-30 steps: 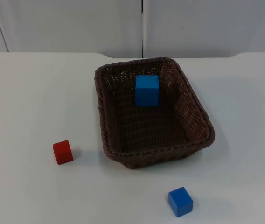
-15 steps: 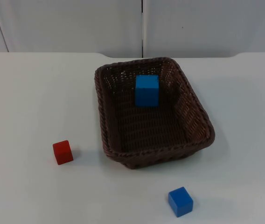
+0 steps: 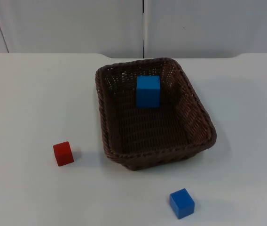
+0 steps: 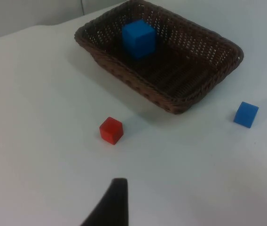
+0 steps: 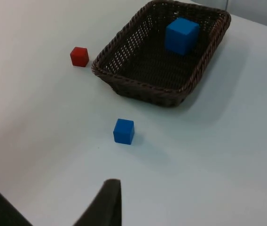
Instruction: Pick up the basket with the left hand and place the largest block into the basket with the right hand.
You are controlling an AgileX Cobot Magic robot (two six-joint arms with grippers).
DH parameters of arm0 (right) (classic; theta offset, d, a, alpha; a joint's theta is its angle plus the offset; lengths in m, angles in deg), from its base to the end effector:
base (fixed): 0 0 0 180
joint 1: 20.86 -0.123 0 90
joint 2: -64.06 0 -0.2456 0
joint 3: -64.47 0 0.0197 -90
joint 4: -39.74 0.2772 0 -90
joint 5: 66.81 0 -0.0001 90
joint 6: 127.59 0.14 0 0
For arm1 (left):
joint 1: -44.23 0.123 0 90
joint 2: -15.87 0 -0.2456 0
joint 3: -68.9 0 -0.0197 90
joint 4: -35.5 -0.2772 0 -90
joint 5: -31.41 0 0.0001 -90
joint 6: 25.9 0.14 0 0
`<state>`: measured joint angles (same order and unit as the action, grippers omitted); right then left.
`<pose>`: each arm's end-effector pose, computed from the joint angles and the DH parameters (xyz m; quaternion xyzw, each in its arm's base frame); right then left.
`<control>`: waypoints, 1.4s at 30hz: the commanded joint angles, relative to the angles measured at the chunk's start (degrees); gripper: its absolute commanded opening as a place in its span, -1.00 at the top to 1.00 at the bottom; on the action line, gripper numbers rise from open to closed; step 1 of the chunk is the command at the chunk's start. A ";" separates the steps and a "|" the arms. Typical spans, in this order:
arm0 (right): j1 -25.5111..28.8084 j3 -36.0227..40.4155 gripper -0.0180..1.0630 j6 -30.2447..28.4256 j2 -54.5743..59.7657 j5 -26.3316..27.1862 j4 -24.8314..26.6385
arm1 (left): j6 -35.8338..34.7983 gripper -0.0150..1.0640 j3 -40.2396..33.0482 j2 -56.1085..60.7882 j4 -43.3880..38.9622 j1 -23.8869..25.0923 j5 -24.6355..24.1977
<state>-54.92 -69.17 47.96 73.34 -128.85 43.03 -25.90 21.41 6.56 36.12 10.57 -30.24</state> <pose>0.0782 0.0614 0.2704 -0.2836 0.8070 0.1599 0.4927 0.0840 -0.0576 0.2642 0.2490 0.8223 -0.1533 0.4882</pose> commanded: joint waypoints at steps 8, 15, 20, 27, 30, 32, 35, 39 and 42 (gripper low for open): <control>0.20 0.04 -0.98 0.40 -0.24 0.07 -0.42 | -0.38 -0.98 -0.16 0.27 -0.03 -0.27 0.05; 0.20 0.04 -0.98 0.34 -0.24 0.18 -0.11 | -0.38 -0.98 -0.16 0.27 -0.03 -0.27 0.05; 0.20 0.04 -0.98 0.34 -0.24 0.19 -0.03 | -0.38 -0.98 -0.16 0.27 -0.03 -0.27 0.05; 0.20 0.04 -0.98 0.34 -0.24 0.19 -0.03 | -0.38 -0.98 -0.16 0.27 -0.03 -0.27 0.05; 0.20 0.04 -0.98 0.34 -0.24 0.19 -0.03 | -0.38 -0.98 -0.16 0.27 -0.03 -0.27 0.05; 0.20 0.04 -0.98 0.34 -0.24 0.19 -0.03 | -0.38 -0.98 -0.16 0.27 -0.03 -0.27 0.05; 0.20 0.04 -0.98 0.34 -0.24 0.19 -0.03 | -0.38 -0.98 -0.16 0.27 -0.03 -0.27 0.05; 0.20 0.04 -0.98 0.34 -0.24 0.19 -0.03 | -0.38 -0.98 -0.16 0.27 -0.03 -0.27 0.05; 0.20 0.04 -0.98 0.34 -0.24 0.19 -0.03 | -0.38 -0.98 -0.16 0.27 -0.03 -0.27 0.05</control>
<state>-54.92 -69.17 48.25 73.34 -128.85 43.03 -25.90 21.41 6.56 36.12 10.57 -30.24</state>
